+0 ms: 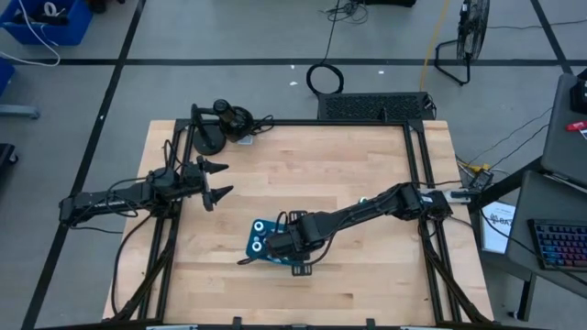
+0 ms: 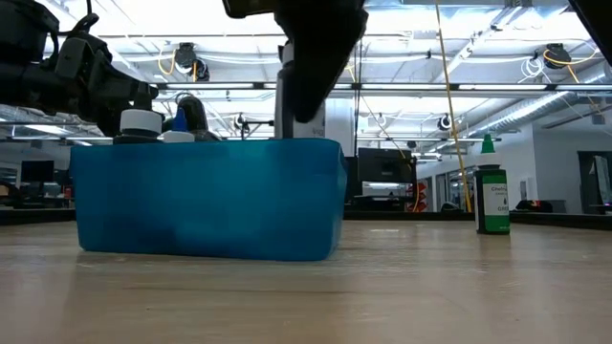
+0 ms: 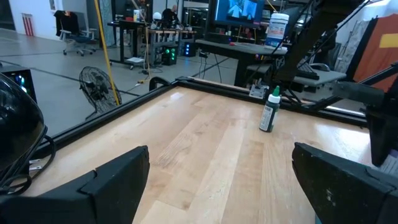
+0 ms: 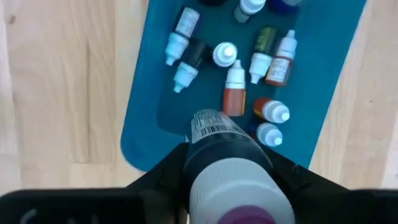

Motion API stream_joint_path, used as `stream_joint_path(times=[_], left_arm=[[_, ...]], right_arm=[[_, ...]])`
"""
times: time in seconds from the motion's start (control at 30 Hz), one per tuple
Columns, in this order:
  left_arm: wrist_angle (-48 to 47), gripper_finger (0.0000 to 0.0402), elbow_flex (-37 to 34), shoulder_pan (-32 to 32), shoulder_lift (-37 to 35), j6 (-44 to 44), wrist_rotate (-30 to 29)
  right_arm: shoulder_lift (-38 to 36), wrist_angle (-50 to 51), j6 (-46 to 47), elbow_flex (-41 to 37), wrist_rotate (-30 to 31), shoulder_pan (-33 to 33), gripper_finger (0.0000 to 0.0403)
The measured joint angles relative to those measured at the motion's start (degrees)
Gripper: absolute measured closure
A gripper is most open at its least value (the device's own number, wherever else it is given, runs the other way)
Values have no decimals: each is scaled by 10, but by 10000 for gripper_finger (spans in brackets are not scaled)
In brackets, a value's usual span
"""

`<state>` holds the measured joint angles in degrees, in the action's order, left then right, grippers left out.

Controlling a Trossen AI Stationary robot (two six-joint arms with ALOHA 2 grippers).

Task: Pick & Place food coloring
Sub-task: Put the large purple coloring bottle into the blue bin, then put the large green coloring bottle into the blue bin

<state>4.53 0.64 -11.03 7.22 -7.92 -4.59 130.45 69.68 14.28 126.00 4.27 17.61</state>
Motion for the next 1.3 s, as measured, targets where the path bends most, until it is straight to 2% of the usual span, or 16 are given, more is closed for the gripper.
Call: stream_joint_path(times=[0.37, 0.73, 0.8, 0.93, 1.03, 1.2, 1.3], left_arm=[[0, 11, 0, 0, 0, 0, 0], [0, 11, 0, 0, 0, 0, 0], [0, 11, 0, 0, 0, 0, 0], [0, 11, 0, 0, 0, 0, 0], [0, 11, 0, 0, 0, 0, 0], [0, 11, 0, 0, 0, 0, 0], [0, 11, 0, 0, 0, 0, 0]], right_arm=[[0, -62, -3, -88, -16, -6, 282], [0, -98, 0, -112, -17, -7, 282], [0, -97, 0, -112, -16, -7, 256], [-8, -95, 18, -112, -16, -7, 166], [-26, -84, 32, -112, -16, -8, 122], [-82, -39, 69, -112, -12, -14, 99], [-129, 27, 101, -112, 27, -18, 97]])
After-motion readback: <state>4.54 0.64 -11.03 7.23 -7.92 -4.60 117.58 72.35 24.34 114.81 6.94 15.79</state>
